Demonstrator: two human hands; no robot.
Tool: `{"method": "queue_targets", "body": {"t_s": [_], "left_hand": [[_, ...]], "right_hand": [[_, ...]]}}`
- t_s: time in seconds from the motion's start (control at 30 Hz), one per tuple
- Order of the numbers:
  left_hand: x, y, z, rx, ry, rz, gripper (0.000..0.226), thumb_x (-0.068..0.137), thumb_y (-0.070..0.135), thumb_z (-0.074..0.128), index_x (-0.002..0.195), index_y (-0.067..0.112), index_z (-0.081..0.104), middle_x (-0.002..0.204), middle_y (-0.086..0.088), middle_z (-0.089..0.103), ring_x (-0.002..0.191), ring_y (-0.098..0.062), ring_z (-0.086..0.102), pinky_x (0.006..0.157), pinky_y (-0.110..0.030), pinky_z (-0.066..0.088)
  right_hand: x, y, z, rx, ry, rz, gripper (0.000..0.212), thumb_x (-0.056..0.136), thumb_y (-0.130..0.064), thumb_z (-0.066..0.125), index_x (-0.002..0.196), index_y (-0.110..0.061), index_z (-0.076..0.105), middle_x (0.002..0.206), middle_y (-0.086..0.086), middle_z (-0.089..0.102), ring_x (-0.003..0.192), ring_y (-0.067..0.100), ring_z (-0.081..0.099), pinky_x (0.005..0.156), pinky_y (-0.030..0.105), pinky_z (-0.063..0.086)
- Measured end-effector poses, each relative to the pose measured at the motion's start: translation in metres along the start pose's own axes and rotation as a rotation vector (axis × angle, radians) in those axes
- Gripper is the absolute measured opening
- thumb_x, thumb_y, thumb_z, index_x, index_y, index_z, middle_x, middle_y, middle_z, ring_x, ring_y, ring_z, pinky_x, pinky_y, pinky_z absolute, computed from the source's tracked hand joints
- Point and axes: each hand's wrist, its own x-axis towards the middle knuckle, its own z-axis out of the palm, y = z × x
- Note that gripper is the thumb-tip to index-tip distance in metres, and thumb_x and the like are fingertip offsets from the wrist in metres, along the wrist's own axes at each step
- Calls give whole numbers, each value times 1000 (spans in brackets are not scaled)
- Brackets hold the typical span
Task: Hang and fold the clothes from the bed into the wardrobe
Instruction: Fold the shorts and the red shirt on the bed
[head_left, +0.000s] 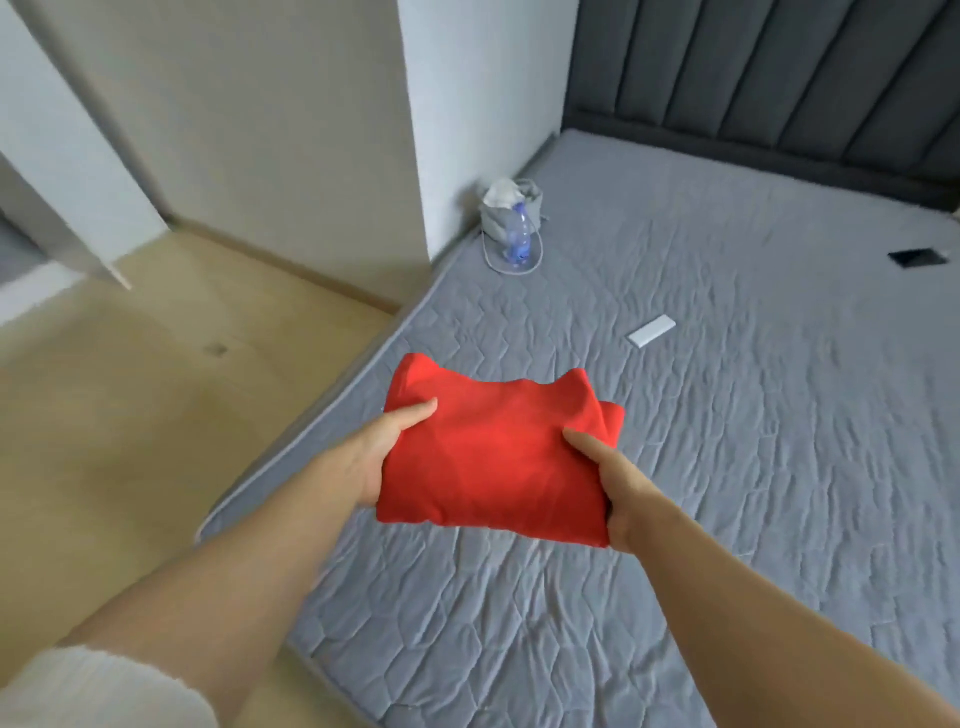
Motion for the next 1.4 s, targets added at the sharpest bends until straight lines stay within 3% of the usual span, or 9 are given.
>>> {"method": "queue_targets", "body": {"t_s": [0.17,0.23,0.37,0.57,0.8,0.97,1.1,1.2,1.4], "left_hand": [[-74,46,-71,-100,101,172,28,80,42,65,86,14,66,67,-10,72,55,-23,68,55,-34,51],[-103,63,-108,-149,128,231,27,81,39,64,85,13,65,64,-10,71,51,-23,68,52,-33,51],[-157,104,-200,-216,223,352,29,82,40,64,89,12,63,66,-11,71,57,-27,68,55,-33,49],[-225,143,-353,-337,365,489,26,82,33,67,92,10,62,81,-12,67,71,-28,63,57,-34,47],[-281,167,-510,-468,500,601,32,81,33,69,102,10,62,85,-11,67,72,-27,62,58,-35,47],[-290,178,-590,-576,521,639,25,82,31,67,93,9,64,70,-9,69,56,-23,64,41,-25,49],[-280,199,-646,-593,567,649,22,83,28,66,94,8,62,69,-11,68,51,-24,63,40,-27,50],[-268,227,-691,-591,600,670,26,84,28,65,99,8,62,72,-11,68,62,-24,63,57,-32,52],[-245,307,-774,-570,610,680,26,85,30,65,97,6,62,63,-12,69,49,-25,65,42,-28,51]], "right_hand": [[-45,-53,99,-154,-118,-138,55,74,-39,73,118,-10,59,109,16,67,97,30,65,80,43,53],[-59,-68,144,-217,-159,-168,54,75,-40,72,119,-10,59,108,16,67,97,31,65,84,43,52],[-84,-91,254,-298,-279,-240,42,81,-36,68,112,-10,58,91,13,66,80,28,63,69,37,50],[-122,-90,433,-405,-400,-319,35,84,-34,64,110,-12,56,99,13,63,97,30,57,90,40,46],[-149,-71,602,-463,-607,-283,23,82,-30,66,98,-14,60,80,8,69,65,22,66,45,25,51],[-146,-61,696,-509,-728,-246,28,80,-30,69,103,-16,59,82,9,71,58,23,68,45,28,52],[-128,-66,769,-566,-755,-257,26,81,-27,69,102,-17,58,84,8,70,65,23,67,44,27,52],[-110,-73,827,-582,-789,-265,24,79,-29,70,98,-19,59,73,7,72,58,22,68,43,27,52],[-63,-108,949,-554,-868,-246,26,77,-29,72,98,-21,62,67,7,72,56,22,68,46,30,54]]}}
